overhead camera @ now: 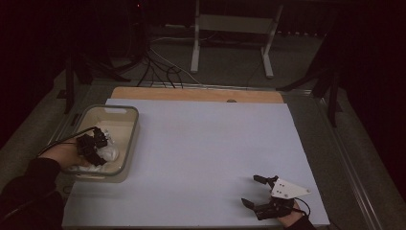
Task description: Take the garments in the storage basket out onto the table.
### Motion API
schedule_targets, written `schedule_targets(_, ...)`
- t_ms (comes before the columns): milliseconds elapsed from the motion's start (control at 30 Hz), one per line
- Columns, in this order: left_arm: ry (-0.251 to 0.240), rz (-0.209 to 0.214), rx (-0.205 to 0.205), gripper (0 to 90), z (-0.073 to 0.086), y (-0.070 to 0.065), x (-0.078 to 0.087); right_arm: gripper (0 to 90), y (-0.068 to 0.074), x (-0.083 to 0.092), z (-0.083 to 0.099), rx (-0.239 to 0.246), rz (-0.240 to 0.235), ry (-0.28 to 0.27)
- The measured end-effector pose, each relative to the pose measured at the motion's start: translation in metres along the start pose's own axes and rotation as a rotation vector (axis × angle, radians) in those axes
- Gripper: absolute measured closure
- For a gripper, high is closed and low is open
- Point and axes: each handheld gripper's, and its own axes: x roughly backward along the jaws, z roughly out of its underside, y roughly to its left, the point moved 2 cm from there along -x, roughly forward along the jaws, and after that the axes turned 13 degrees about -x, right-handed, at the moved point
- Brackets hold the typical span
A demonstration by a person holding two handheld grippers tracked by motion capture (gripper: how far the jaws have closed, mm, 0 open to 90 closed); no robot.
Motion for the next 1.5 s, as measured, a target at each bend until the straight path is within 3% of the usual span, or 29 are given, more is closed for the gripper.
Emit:
schedule_targets(100,-0.009,-0.020,-0.025,57.4,0.001,-0.002,0.002,10.5,0.000,0.000,0.000,0.004,0.002,-0.005)
schedule_targets(267,-0.040,-0.041,0.020,60.4,0.003,0.001,0.009,10.5,0.000,0.000,-0.001,-0.001,0.006,-0.006)
schedule_targets(500,-0.116,-0.038,0.029,60.9,0.004,0.001,0.027,10.5,0.000,0.000,-0.001,0.000,0.007,-0.009)
schedule_targets(800,-0.220,-0.047,-0.018,60.9,0.004,-0.001,0.053,10.5,0.000,0.000,-0.001,-0.003,0.008,-0.005)
schedule_targets(1033,-0.252,-0.045,-0.042,60.9,0.004,-0.001,0.071,10.5,0.000,0.000,-0.001,-0.001,0.007,-0.006)
schedule_targets(1133,-0.288,-0.038,-0.032,60.9,0.003,-0.001,0.080,10.5,0.000,0.000,-0.001,-0.003,0.005,-0.005)
schedule_targets(1500,-0.283,-0.036,-0.057,60.6,-0.003,0.000,0.098,10.5,0.000,-0.001,-0.001,-0.004,0.002,-0.009)
